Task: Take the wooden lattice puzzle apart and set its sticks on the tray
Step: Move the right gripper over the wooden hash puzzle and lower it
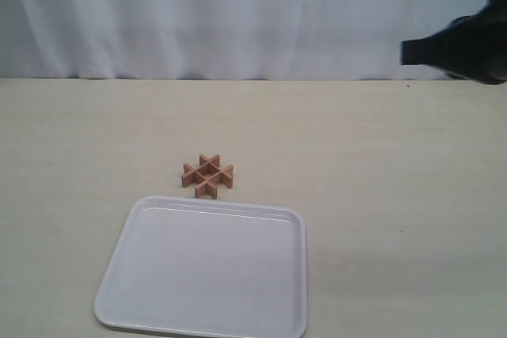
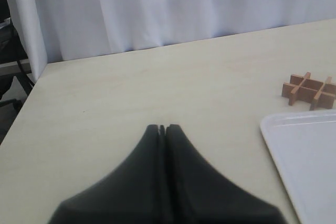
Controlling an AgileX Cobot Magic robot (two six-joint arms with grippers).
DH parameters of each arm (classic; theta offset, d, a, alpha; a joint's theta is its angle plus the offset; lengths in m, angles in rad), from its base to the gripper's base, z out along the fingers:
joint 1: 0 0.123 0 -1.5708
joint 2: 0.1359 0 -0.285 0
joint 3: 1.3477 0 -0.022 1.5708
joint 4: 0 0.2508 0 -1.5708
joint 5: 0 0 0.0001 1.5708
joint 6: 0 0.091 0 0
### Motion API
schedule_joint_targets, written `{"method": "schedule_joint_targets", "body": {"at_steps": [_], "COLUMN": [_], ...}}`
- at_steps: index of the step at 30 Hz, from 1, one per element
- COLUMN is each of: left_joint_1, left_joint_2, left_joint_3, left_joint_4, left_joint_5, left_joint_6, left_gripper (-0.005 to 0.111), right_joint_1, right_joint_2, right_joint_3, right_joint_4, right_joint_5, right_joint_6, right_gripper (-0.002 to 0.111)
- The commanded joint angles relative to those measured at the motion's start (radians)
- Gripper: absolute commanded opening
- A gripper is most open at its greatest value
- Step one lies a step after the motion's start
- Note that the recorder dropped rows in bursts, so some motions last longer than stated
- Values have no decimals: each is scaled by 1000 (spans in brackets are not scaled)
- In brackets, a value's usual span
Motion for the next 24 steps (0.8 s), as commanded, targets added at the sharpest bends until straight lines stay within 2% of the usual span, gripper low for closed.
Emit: {"method": "schedule_joint_targets", "body": {"at_steps": [1, 6, 12, 20, 24], "left_joint_1": [0, 0, 0, 0, 0], "left_joint_2": [-1, -1, -1, -1, -1], "left_joint_3": [1, 1, 1, 1, 1], "left_joint_4": [1, 1, 1, 1, 1], "left_joint_5": [-9, -9, -9, -9, -9], "left_joint_6": [-8, -8, -8, -8, -8], "left_gripper": [0, 0, 0, 0, 0], "right_joint_1": [129, 274, 371, 414, 414], "right_joint_2": [232, 473, 742, 957, 962], "right_joint_3": [-186, -361, -563, -817, -821], "right_joint_4": [2, 2, -5, -8, -30], "right_joint_5": [156, 220, 339, 550, 553], "right_joint_6": [-64, -71, -84, -84, -83], "right_gripper": [5, 5, 5, 5, 7]}}
